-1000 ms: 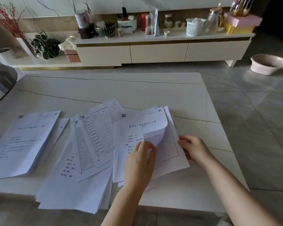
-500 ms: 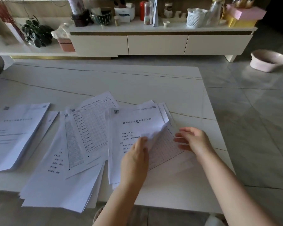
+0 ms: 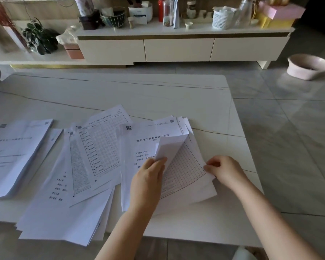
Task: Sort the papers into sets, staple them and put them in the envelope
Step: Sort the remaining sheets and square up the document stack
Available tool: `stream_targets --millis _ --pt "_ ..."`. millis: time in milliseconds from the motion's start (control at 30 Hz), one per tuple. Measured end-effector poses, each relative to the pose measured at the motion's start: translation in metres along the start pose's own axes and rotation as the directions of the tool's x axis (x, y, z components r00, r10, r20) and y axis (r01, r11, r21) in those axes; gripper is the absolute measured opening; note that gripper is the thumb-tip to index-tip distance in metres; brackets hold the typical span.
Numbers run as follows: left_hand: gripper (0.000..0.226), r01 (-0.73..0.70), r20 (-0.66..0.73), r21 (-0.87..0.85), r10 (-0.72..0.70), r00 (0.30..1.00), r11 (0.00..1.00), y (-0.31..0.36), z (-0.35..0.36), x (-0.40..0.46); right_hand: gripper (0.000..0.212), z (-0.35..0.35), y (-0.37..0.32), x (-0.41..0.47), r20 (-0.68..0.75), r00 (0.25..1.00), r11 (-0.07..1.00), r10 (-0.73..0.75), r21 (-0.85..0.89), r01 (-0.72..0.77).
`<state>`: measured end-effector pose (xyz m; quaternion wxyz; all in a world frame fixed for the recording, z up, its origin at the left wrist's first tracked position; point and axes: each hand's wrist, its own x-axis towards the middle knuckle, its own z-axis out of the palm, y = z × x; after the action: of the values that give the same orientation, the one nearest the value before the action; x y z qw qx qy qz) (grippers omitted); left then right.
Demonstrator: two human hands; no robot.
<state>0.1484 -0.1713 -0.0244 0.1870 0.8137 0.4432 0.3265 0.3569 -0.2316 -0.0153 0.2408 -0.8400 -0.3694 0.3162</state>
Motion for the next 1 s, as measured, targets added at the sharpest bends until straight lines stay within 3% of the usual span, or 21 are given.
stream_targets --millis 100,167,200,333,400,467,533,600,667,767,833,900,967,1000 --pt "0.040 -0.066 0.159 0.072 0.054 0.986 0.995 0.010 -0.004 -0.002 0.009 -0.003 -0.013 -0.013 0.091 0.995 0.933 0.031 0.356 -0.062" --pt "0.060 -0.059 0.272 0.125 0.023 0.962 0.990 0.015 -0.002 -0.003 0.011 -0.004 -0.021 -0.022 0.124 0.991 0.880 0.054 0.463 -0.106" --pt "0.064 -0.055 0.299 0.136 0.012 0.954 0.989 0.016 -0.001 -0.005 0.012 -0.003 -0.023 -0.025 0.101 0.994 0.899 0.044 0.430 -0.083" --pt "0.061 -0.066 0.309 0.140 0.020 0.951 0.988 0.015 0.004 -0.008 0.024 -0.002 -0.023 -0.028 -0.072 0.991 0.993 -0.112 0.025 0.114" --pt "0.067 -0.049 0.367 0.162 -0.014 0.930 0.986 0.018 0.004 -0.009 0.029 -0.001 -0.021 -0.028 -0.094 0.985 0.989 -0.147 -0.002 0.147" --pt "0.075 -0.048 0.419 0.201 -0.042 0.907 0.978 0.024 0.001 -0.008 0.030 -0.003 -0.022 -0.027 -0.078 0.993 0.981 -0.089 0.168 0.101" --pt "0.079 -0.042 0.430 0.207 -0.052 0.901 0.977 0.026 0.001 -0.007 0.023 -0.003 -0.025 -0.027 0.018 0.999 0.872 0.027 0.488 -0.032" --pt "0.063 -0.058 0.372 0.152 -0.002 0.928 0.987 0.024 0.003 -0.008 0.017 -0.002 -0.028 -0.028 0.164 0.984 0.709 0.064 0.687 -0.161" --pt "0.042 -0.033 0.279 0.110 0.001 0.960 0.993 0.017 0.003 -0.007 0.019 0.000 -0.028 -0.030 0.193 0.981 0.646 0.033 0.745 -0.168" --pt "0.040 0.112 0.144 0.077 -0.122 0.982 0.991 0.008 -0.005 0.000 0.020 0.001 -0.024 -0.031 0.091 0.995 0.800 0.050 0.593 -0.094" --pt "0.049 0.152 0.084 0.041 -0.155 0.984 0.988 0.004 -0.012 0.002 0.013 0.003 -0.015 -0.032 0.110 0.991 0.896 0.073 0.429 -0.114" --pt "0.067 0.130 0.078 -0.027 -0.127 0.989 0.991 0.004 -0.018 0.001 0.010 0.008 -0.009 -0.035 0.136 0.986 0.989 0.092 0.105 -0.106" --pt "0.083 0.060 0.075 -0.070 -0.055 0.996 0.996 0.003 -0.021 -0.002 0.038 0.019 -0.008 -0.040 0.127 0.983 0.959 0.136 -0.264 -0.099" --pt "0.087 0.022 0.072 -0.064 -0.017 0.997 0.998 0.001 -0.020 -0.004 0.051 0.026 -0.010 -0.043 0.114 0.982 0.924 0.150 -0.369 -0.098"
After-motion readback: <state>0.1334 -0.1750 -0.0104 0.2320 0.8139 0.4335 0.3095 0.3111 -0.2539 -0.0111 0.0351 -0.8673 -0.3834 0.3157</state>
